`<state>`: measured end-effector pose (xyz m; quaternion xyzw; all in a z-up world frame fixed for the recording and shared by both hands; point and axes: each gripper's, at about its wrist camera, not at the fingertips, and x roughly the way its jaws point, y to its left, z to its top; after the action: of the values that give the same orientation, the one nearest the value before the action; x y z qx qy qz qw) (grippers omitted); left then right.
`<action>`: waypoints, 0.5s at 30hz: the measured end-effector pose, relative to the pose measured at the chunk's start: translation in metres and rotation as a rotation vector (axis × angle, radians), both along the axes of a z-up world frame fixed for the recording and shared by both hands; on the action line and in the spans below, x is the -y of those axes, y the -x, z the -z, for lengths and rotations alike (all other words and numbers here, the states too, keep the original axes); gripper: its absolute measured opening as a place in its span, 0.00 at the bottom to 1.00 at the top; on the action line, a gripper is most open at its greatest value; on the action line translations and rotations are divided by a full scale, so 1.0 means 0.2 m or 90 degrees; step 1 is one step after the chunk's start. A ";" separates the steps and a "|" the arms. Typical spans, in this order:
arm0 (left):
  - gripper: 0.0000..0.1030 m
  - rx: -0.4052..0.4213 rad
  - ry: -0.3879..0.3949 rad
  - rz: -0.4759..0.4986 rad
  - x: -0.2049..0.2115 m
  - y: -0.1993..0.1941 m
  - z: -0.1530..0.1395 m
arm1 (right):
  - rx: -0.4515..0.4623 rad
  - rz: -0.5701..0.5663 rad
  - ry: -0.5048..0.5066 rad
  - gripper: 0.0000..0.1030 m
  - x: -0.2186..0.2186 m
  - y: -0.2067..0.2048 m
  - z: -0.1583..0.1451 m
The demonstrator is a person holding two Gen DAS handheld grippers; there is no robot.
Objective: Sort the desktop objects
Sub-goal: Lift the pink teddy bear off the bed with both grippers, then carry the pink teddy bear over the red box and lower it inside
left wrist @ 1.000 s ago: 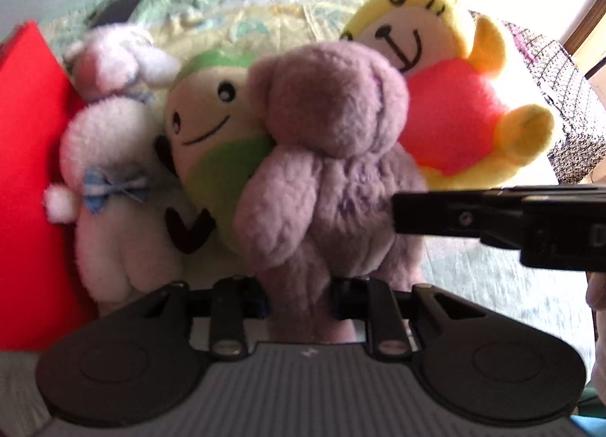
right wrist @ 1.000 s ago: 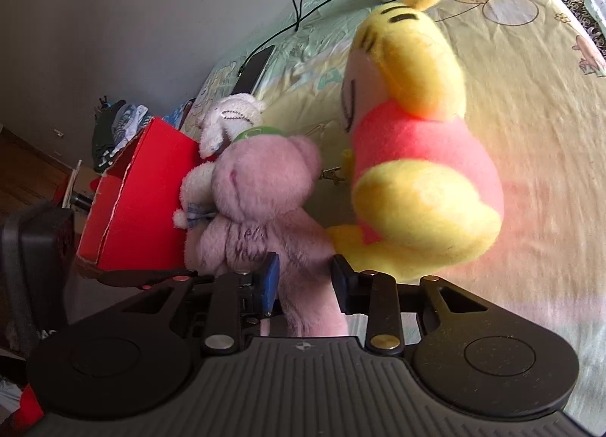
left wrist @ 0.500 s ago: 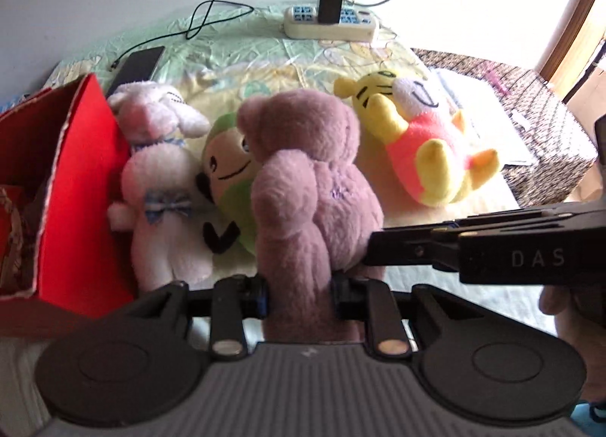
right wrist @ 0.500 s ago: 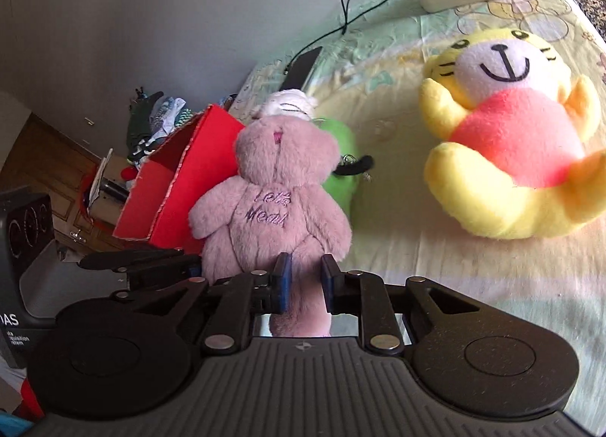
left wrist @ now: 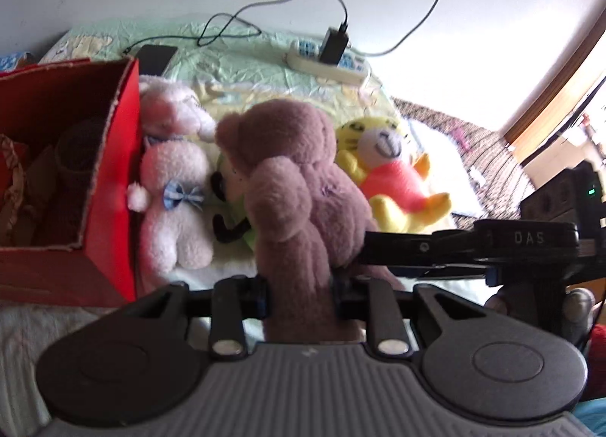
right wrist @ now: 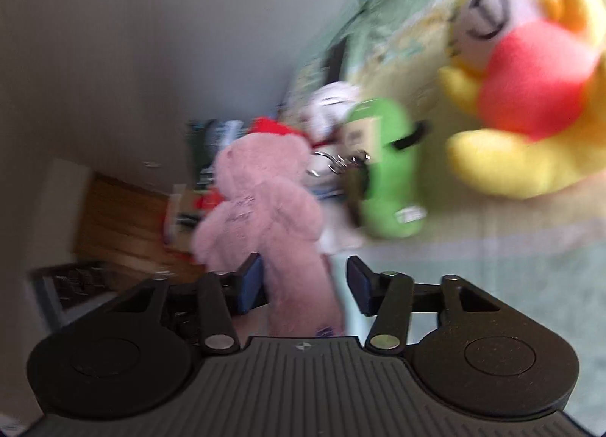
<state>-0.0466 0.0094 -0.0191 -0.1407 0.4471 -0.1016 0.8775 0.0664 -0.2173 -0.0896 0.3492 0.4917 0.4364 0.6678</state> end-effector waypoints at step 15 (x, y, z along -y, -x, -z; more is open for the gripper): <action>0.22 0.093 -0.007 -0.009 -0.32 0.15 -0.23 | 0.158 -0.054 0.006 0.30 -0.34 0.11 -0.28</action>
<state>-0.0762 0.0743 0.0267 -0.1316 0.3811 -0.1028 0.9093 0.0448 -0.1490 -0.0331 0.2683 0.4218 0.5014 0.7062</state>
